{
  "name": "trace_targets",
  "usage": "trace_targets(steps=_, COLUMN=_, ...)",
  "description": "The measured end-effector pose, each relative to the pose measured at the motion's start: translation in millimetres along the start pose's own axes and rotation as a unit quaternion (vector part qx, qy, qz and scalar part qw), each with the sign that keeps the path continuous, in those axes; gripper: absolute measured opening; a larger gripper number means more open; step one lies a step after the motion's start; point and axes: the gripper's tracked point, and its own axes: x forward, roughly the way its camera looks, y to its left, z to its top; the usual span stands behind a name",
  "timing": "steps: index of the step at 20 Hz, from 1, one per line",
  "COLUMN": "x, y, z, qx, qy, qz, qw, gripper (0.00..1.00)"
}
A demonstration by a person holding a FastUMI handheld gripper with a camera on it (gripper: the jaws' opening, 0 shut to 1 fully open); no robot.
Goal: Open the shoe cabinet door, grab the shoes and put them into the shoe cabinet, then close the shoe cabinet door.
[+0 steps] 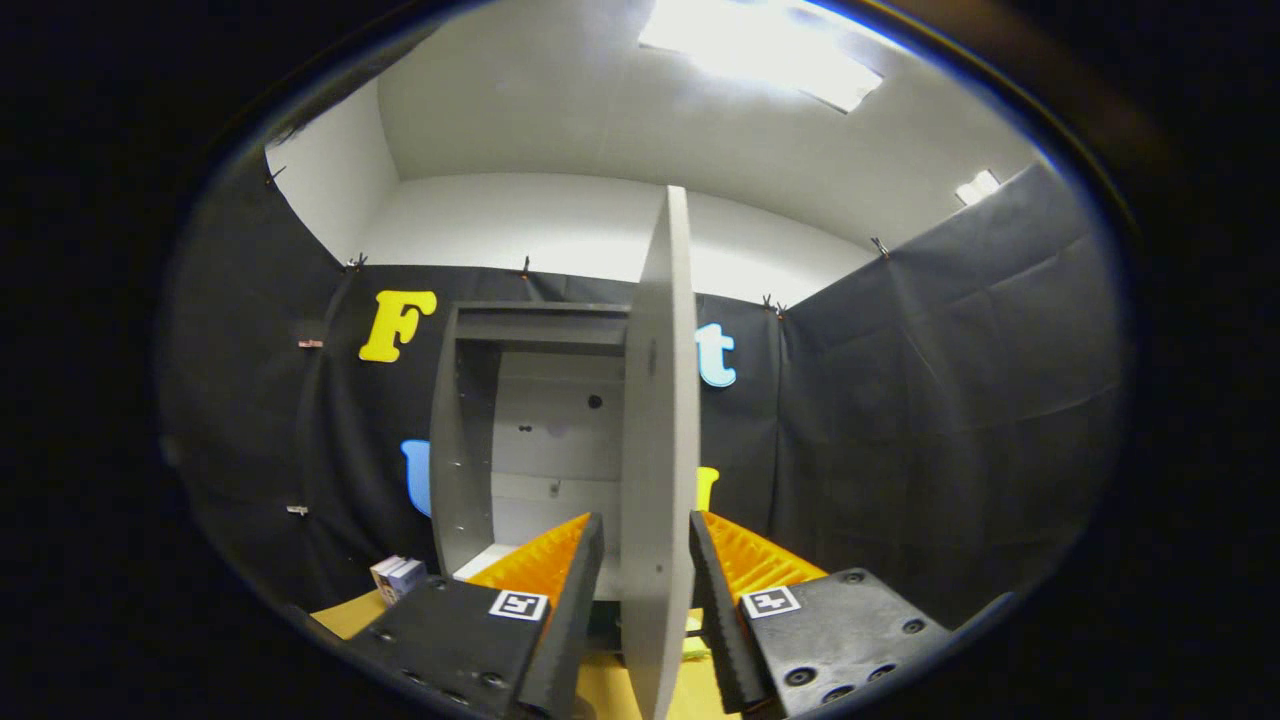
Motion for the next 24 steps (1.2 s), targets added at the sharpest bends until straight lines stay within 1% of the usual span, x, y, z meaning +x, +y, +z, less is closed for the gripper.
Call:
trace_targets(steps=2, x=-9.2, y=39.8, z=-23.3, qx=0.001, qy=0.035, qz=0.045, qw=0.998, gripper=0.77)
trace_targets(steps=4, x=-15.6, y=71.0, z=-56.2, qx=0.016, qy=0.089, qz=0.079, qw=0.993, gripper=0.99)
trace_targets(steps=5, x=-21.1, y=82.2, z=-74.7, qx=0.03, qy=0.12, qz=0.089, qw=0.988, gripper=0.97)
trace_targets(steps=8, x=-33.2, y=102.1, z=-145.0, qx=0.057, qy=0.213, qz=0.095, qw=0.971, gripper=0.98)
trace_targets(steps=10, x=-44.6, y=107.7, z=-194.5, qx=0.049, qy=0.262, qz=0.1, qw=0.959, gripper=0.98)
trace_targets(steps=13, x=-67.1, y=107.8, z=-277.6, qx=0.029, qy=0.32, qz=0.11, qw=0.94, gripper=0.99)
trace_targets(steps=15, x=-80.2, y=104.5, z=-332.3, qx=0.016, qy=0.364, qz=0.115, qw=0.924, gripper=0.98)
trace_targets(steps=17, x=-93.6, y=101.0, z=-380.1, qx=0.019, qy=0.408, qz=0.116, qw=0.905, gripper=0.99)
trace_targets(steps=19, x=-94.7, y=103.8, z=-415.8, qx=0.033, qy=0.434, qz=0.114, qw=0.893, gripper=0.99)
trace_targets(steps=21, x=-93.6, y=108.1, z=-448.7, qx=0.045, qy=0.45, qz=0.115, qw=0.885, gripper=0.99)
trace_targets(steps=22, x=-93.1, y=108.2, z=-464.1, qx=0.045, qy=0.457, qz=0.112, qw=0.881, gripper=0.97)
trace_targets(steps=24, x=-92.5, y=108.6, z=-498.1, qx=0.047, qy=0.476, qz=0.103, qw=0.872, gripper=0.97)
